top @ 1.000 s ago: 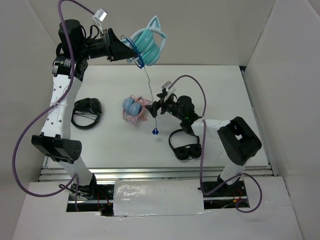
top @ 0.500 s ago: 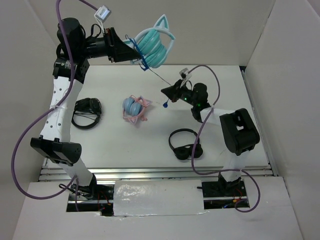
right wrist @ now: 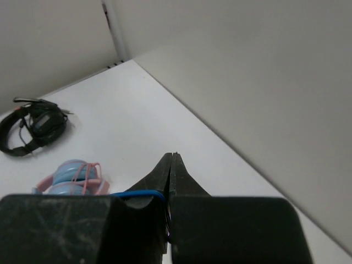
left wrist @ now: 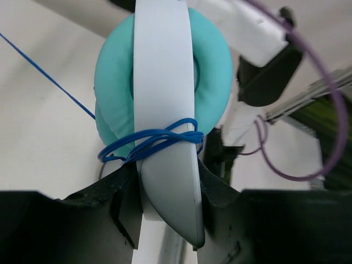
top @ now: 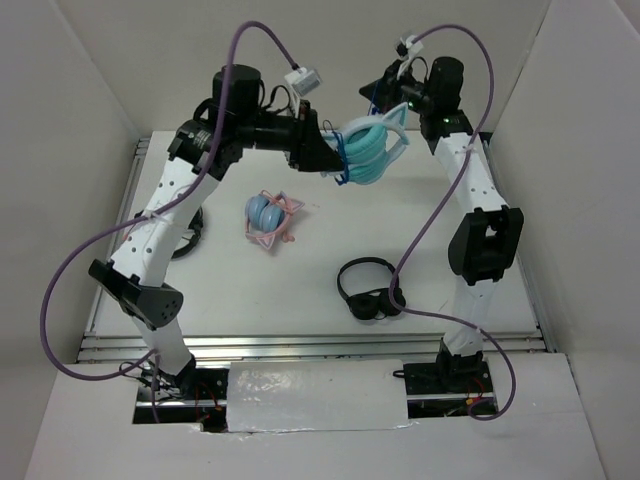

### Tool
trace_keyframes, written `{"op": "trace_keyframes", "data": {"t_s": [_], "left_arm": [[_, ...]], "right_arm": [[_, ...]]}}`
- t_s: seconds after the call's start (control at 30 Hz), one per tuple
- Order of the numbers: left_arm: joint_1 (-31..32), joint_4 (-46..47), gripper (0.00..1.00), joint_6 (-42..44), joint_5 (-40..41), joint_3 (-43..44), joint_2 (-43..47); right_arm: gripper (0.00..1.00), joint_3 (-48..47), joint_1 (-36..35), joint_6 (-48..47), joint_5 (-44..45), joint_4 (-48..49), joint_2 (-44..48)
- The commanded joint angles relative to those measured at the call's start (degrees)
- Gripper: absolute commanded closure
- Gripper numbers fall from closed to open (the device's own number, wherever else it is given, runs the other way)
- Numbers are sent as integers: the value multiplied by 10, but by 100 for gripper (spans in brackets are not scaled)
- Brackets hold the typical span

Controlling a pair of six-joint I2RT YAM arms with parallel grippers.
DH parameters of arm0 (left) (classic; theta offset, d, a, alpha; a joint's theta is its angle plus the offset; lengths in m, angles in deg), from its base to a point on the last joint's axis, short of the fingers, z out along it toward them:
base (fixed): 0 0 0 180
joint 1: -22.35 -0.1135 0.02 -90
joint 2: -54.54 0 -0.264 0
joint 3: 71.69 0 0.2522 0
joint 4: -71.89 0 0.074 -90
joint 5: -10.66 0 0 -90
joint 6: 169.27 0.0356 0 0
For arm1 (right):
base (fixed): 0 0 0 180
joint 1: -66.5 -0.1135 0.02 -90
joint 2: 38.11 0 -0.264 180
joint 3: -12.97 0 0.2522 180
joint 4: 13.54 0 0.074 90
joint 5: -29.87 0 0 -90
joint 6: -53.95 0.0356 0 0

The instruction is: Wrap the headphones

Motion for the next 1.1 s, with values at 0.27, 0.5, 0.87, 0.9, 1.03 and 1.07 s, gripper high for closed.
{"op": "trace_keyframes", "data": {"t_s": [0.27, 0.5, 0.87, 0.9, 1.03, 1.07], "left_arm": [[105, -109, 100, 166, 264, -15, -7], [91, -97, 100, 161, 340, -32, -28], [-17, -67, 100, 111, 321, -37, -48], [-24, -64, 100, 107, 322, -37, -49], [-64, -45, 100, 77, 281, -42, -53], [-75, -40, 100, 62, 267, -42, -54]], "right_arm": [[100, -118, -72, -226, 208, -187, 123], [100, -93, -139, -273, 261, -227, 192], [100, -32, -262, -284, 527, -244, 275], [100, -28, -268, -279, 540, -252, 277], [100, 15, -295, -230, 565, -293, 297], [100, 27, -306, -213, 574, -297, 302]]}}
